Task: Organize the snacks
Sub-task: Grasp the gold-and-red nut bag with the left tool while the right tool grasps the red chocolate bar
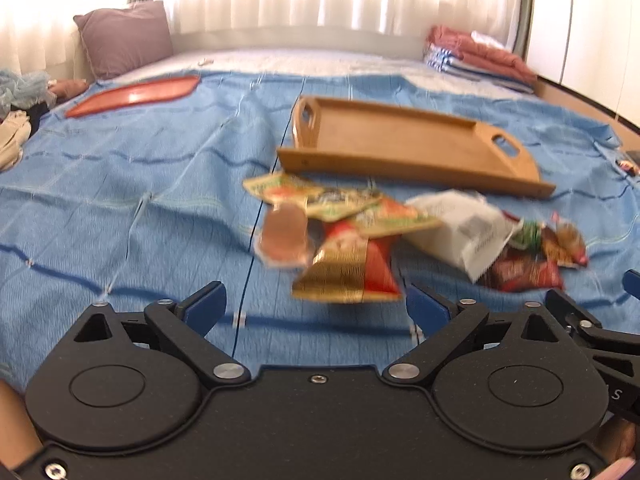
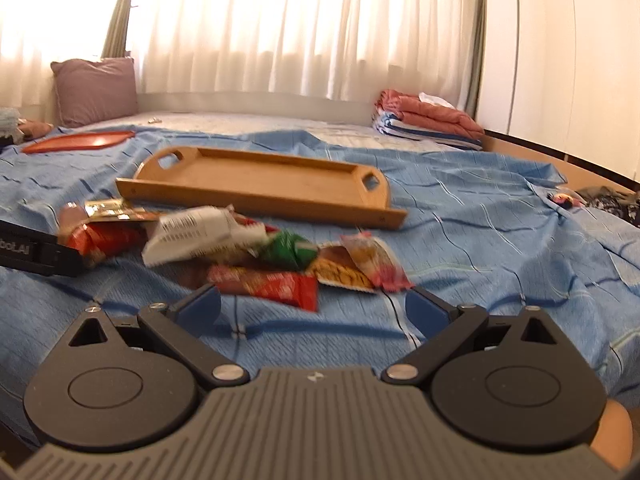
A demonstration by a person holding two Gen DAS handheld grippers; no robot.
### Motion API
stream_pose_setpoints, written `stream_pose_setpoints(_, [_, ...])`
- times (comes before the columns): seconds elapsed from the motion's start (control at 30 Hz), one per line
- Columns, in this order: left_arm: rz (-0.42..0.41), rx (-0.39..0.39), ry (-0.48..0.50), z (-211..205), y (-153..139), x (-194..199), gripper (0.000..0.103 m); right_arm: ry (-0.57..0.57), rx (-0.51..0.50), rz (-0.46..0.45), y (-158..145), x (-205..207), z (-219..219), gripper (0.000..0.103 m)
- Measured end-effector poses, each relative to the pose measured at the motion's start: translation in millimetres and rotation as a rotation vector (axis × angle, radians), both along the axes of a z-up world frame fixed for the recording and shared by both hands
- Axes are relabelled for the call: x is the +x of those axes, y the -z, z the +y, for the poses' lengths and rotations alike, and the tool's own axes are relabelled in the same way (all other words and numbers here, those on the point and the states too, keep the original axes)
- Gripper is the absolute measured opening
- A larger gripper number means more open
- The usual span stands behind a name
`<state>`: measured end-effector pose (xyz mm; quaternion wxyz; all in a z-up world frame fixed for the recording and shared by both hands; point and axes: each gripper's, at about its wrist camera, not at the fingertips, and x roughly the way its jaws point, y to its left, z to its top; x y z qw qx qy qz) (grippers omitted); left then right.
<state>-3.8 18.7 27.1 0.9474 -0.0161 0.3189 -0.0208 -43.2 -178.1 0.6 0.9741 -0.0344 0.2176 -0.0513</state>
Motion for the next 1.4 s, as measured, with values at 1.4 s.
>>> stream_pose_setpoints(1.4, [0.051,-0.073,0.075,-7.3,10.4,18.4,0.057,-0.084,0.099,0.139,14.5,42.2,25.2,0.075])
